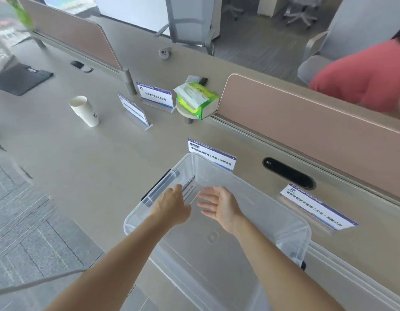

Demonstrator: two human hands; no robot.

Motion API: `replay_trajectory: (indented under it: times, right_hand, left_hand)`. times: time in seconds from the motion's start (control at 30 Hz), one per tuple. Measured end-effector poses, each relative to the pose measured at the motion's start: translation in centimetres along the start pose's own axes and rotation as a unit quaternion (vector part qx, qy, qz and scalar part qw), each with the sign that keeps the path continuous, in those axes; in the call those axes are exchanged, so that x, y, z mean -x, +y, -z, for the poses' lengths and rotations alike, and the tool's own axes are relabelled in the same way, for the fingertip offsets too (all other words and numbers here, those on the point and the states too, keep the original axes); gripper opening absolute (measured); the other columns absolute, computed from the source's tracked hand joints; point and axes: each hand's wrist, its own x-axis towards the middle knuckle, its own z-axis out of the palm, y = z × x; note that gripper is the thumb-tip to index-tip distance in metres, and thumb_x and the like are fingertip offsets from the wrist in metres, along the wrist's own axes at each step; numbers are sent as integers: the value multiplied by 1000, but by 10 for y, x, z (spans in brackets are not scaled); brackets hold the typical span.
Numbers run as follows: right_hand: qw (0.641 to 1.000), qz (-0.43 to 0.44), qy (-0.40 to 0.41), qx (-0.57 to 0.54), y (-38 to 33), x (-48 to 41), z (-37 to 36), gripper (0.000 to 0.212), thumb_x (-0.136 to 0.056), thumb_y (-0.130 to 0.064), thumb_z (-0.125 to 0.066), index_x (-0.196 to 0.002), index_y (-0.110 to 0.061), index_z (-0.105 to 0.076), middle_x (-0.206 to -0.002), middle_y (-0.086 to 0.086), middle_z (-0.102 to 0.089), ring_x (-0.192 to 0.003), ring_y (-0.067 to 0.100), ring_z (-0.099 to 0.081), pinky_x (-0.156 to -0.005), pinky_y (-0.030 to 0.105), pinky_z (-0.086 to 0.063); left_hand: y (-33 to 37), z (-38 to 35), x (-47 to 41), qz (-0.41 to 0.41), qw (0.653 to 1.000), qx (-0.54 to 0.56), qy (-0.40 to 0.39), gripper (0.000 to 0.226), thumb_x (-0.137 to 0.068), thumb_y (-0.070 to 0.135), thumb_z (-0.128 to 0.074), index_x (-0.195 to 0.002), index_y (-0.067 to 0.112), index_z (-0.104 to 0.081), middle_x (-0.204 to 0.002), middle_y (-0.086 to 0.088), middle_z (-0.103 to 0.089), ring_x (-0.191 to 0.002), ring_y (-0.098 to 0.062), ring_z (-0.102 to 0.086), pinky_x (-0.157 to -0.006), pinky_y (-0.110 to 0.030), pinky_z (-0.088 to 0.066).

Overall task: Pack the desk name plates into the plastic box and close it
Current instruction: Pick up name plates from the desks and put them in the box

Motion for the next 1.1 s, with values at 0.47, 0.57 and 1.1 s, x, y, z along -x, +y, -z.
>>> replay_trajectory:
  times: [0.47, 0.57, 1.1]
  right_hand:
    - [960, 162, 227, -30, -29, 188, 31, 30, -99, -30, -46, -95, -11, -70, -84, 4, -75, -69, 22, -69, -66, 30, -49]
    - [939, 184, 287, -49, -19, 233, 57, 29, -98, -28, -49, -86, -12, -71, -82, 5, -75, -69, 23, -68, -65, 30, -48]
    - [869, 267, 392, -139, 16, 403, 231, 23, -96, -24, -53, -86, -9, -68, -77, 8, -65, -60, 21, -57, -58, 29, -42]
  left_hand:
    - [87, 18, 76, -219, 950, 219, -45, 27, -91, 25, -55, -116, 23, -64, -117, 2, -67, -106, -19, -62, -79, -21, -44]
    - [117, 9, 99, -274, 927, 244, -75, 17, -90, 24, -54, -98, 25, -69, -102, -2, -73, -95, -22, -67, -75, -26, -52]
    - [293, -21, 213, -395, 870, 262, -136, 17, -87, 30, -57, -74, 23, -66, -54, 10, -51, -38, -2, -41, -42, -15, -34]
